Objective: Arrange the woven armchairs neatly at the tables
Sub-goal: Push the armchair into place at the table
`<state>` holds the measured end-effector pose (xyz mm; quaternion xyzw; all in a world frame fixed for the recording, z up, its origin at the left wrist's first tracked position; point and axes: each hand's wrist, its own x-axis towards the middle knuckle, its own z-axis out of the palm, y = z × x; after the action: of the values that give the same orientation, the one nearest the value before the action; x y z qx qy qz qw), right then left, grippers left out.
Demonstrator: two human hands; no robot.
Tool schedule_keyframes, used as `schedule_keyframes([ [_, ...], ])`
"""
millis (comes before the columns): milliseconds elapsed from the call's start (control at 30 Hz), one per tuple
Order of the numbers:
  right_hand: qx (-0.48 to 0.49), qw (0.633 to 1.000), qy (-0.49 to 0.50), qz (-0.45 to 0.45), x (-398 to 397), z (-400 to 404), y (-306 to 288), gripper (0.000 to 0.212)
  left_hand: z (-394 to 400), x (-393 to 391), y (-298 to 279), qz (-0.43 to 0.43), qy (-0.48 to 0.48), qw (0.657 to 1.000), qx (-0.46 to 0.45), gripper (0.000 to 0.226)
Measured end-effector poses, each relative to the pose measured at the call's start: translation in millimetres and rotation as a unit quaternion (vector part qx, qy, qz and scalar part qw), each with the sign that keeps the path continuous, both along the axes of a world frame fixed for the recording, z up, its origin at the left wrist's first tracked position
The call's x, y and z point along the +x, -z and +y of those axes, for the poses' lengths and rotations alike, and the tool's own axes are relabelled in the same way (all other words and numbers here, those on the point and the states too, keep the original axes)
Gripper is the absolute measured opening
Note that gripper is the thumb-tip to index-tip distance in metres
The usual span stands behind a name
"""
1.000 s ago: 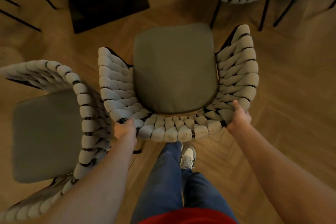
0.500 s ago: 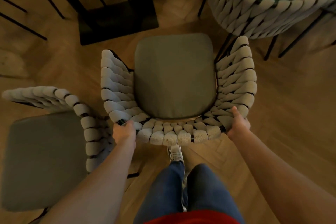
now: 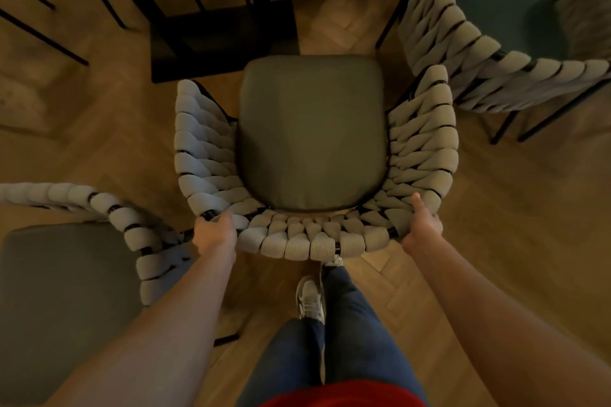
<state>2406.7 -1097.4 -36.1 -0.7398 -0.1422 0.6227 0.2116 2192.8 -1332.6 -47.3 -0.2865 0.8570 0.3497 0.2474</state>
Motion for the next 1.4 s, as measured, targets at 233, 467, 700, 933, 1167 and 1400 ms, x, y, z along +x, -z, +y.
schedule_keyframes([
  [233, -0.013, 0.999, -0.030, 0.001, -46, 59, 0, 0.053, 42, -31, -3, 0.002, -0.039, 0.999, 0.020, 0.065],
  [467, -0.026, 0.999, -0.045, -0.004, -79, 109, 3, 0.057, 81, -58, -1, 0.010, -0.051, 0.998, 0.036, 0.059],
  [700, -0.021, 0.997, -0.070, -0.010, -107, 140, 13, 0.055, 109, -85, 6, 0.010, -0.065, 0.997, 0.036, 0.059],
  [933, -0.024, 0.997, -0.075, 0.006, -139, 159, 15, 0.055, 122, -116, 8, 0.016, -0.075, 0.996, 0.048, 0.063],
  [1167, -0.029, 0.996, -0.083, 0.006, -169, 179, 16, 0.054, 134, -141, 6, 0.018, -0.054, 0.997, 0.045, 0.062],
  [1400, -0.058, 0.996, -0.070, 0.026, -190, 202, 15, 0.055, 144, -158, 5, 0.011, -0.048, 0.995, 0.087, 0.059],
])
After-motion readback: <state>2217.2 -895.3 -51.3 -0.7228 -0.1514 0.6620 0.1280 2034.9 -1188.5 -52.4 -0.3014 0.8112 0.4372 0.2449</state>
